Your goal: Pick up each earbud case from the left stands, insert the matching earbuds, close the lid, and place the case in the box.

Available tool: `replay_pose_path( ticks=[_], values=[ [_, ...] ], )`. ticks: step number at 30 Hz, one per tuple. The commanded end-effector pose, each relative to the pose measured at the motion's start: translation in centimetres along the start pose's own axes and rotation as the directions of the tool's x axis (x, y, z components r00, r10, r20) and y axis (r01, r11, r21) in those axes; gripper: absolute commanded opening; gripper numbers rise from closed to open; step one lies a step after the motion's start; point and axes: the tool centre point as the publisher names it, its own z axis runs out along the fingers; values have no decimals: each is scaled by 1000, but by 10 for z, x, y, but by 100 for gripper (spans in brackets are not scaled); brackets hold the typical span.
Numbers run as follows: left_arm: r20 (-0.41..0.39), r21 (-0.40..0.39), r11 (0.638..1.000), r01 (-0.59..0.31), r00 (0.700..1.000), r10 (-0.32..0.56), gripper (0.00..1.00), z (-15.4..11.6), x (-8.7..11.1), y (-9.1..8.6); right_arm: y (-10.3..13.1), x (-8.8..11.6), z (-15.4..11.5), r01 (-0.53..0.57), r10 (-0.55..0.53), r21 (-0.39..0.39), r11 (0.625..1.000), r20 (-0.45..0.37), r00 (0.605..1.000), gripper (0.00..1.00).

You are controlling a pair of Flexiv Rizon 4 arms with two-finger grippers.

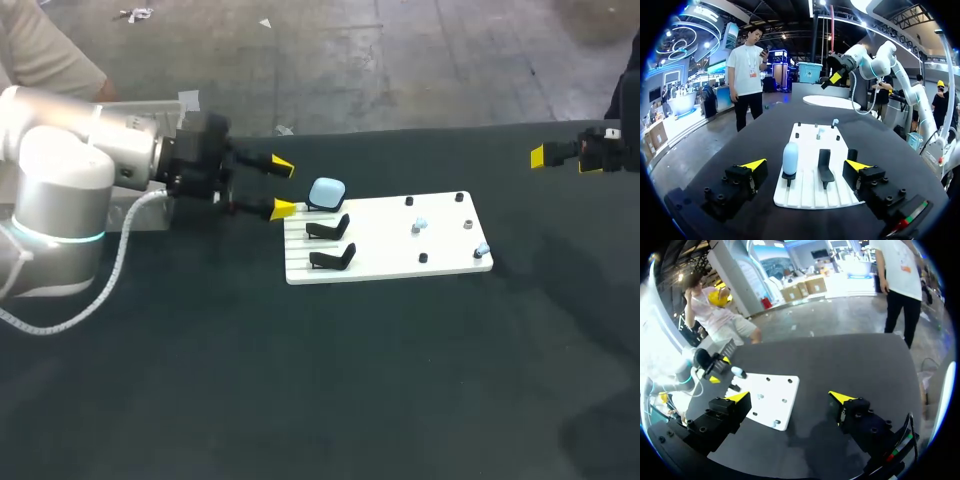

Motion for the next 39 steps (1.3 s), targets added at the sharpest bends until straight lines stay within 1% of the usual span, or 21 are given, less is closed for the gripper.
replay_pose_path(
  ticks=[1,6,7,17,33,39],
  values=[
    [-22,0,1000,-1,1000,1,100,16,-1,11,-1,0,1,1,-1,-4,1000,0,1000,100],
    [-35,-7,1000,2,999,-2,100,27,2,18,-1,0,1,1,-1,-4,1000,0,1000,100],
    [-50,-6,1000,1,999,-1,100,29,3,19,-1,0,1,1,-1,-4,1000,0,1000,100],
    [-54,1,1000,1,999,-1,100,42,8,28,-1,0,1,1,-1,-4,1000,0,1000,100],
    [-18,25,1000,17,1000,-17,100,55,16,30,-1,0,1,1,-1,-4,1000,0,1000,100],
    [-14,34,999,17,1000,-16,100,59,14,29,-1,0,1,1,-1,-4,1000,0,1000,100]
  ],
)
